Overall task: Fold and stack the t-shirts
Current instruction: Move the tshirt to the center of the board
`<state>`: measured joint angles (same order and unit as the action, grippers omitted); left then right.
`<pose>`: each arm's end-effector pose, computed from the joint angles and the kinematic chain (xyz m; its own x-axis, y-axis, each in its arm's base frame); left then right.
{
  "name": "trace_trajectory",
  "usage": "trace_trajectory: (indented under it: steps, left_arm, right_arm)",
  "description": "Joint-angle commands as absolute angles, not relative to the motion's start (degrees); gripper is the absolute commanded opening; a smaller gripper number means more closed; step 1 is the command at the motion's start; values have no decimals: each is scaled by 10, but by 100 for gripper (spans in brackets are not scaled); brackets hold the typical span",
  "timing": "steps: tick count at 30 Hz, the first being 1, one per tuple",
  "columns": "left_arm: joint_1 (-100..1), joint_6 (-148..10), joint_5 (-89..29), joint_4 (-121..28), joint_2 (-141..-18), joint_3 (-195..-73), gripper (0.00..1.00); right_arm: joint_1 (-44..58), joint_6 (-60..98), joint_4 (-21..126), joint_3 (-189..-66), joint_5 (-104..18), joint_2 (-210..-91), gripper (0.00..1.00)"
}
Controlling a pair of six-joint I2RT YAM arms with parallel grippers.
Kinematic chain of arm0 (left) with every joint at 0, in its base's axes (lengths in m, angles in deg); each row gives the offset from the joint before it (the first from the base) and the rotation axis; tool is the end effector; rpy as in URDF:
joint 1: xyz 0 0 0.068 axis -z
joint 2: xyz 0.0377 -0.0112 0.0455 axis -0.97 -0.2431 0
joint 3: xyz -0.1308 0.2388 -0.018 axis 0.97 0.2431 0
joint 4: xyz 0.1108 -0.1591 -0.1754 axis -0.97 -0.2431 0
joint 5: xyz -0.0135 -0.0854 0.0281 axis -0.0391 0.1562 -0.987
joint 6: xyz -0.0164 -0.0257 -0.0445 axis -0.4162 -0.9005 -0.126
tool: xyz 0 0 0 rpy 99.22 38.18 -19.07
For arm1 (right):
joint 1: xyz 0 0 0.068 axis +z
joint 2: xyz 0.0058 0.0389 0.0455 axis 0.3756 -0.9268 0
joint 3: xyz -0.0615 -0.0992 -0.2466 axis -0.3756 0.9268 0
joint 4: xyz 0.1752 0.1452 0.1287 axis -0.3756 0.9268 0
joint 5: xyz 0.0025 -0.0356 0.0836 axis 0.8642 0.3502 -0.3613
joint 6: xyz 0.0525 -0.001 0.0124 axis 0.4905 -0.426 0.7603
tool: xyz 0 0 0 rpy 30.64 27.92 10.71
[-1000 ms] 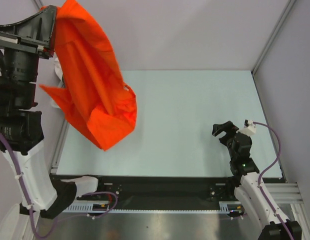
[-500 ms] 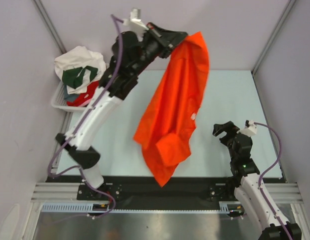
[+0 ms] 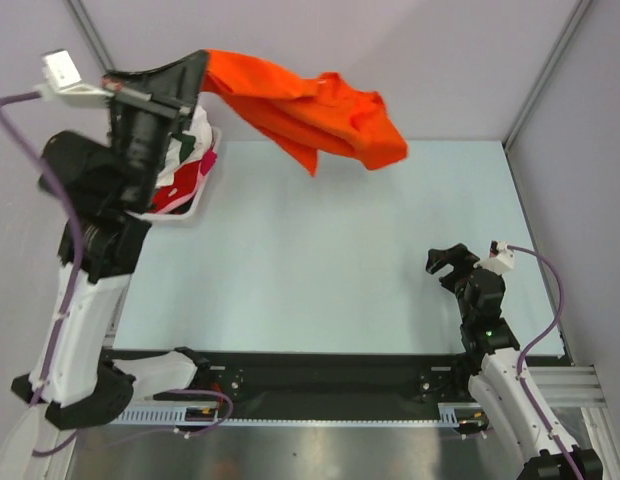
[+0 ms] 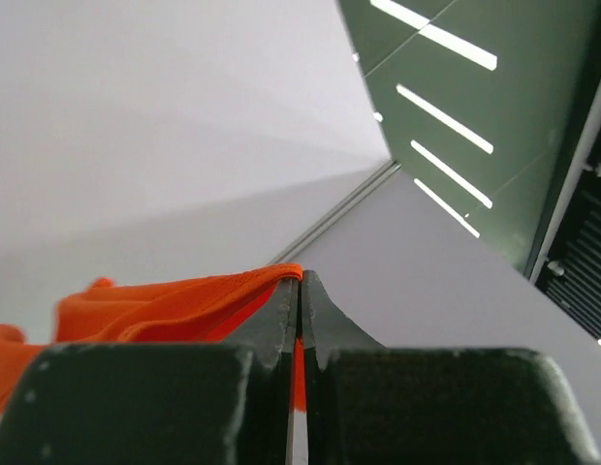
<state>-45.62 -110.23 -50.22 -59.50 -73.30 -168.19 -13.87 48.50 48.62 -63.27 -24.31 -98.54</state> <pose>0.1626 -0.0867 0.6041 -0.0400 -0.8821 -0.4693 0.5063 0.3871 -0.7707 0.1462 0.0140 0.1948 -0.1820 0.5591 -0.8089 0.1871 0.8273 0.5297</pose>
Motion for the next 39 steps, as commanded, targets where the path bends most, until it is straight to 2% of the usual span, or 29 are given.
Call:
trace_trajectory:
  steps: [1,4,10,17,22,24,26,28,29,30,31,32,34,37,39]
  left_arm:
    - [-471,-1068,-511,-558,-721,-1647,2]
    - [-475,-1054,-490,-558,-729,-1672,1]
    - [-475,-1055,-422,-588,-808,-1838,0]
    - [-471,-1159,-349,-583,-946,-2023,0]
    - [-460,-1197,-334,-566,-975,-1979,0]
    - [-453,-1195,-320,-563,-978,-1925,2]
    - [-450,-1191,-313,-563,-970,-1845,9]
    - [-448,-1178,-310,-561,-962,-1784,32]
    - [-447,-1172,-311,-566,-954,-1725,45]
    - [-447,-1166,-311,-576,-951,-1700,76]
    - [-447,-1145,-330,-596,-951,-1682,92]
    - [-447,-1130,-339,-655,-952,-1663,100]
    - [-447,-1075,-374,-702,-951,-1645,100]
    - [-447,-1025,-441,-737,-914,-1554,100]
    - [-447,-1009,-470,-732,-870,-1461,100]
  right_arm:
    - [-135,469,468,-630,-260,-985,95]
    - [-137,456,461,-630,-283,-985,94]
    - [-136,448,454,-629,-303,-985,92]
    - [-137,446,453,-628,-307,-985,91]
    - [-136,446,456,-629,-303,-984,91]
    - [-136,446,462,-630,-301,-982,91]
    - [-136,447,465,-631,-294,-979,92]
    - [-136,447,467,-631,-291,-976,93]
    - [-136,447,468,-630,-292,-976,92]
    - [-136,447,468,-631,-292,-973,93]
    - [-136,447,469,-631,-292,-973,93]
    - [-136,446,467,-631,-293,-972,93]
    - [-136,446,469,-631,-296,-972,94]
    - [-136,449,464,-633,-307,-972,94]
    - [-137,461,455,-632,-311,-976,90]
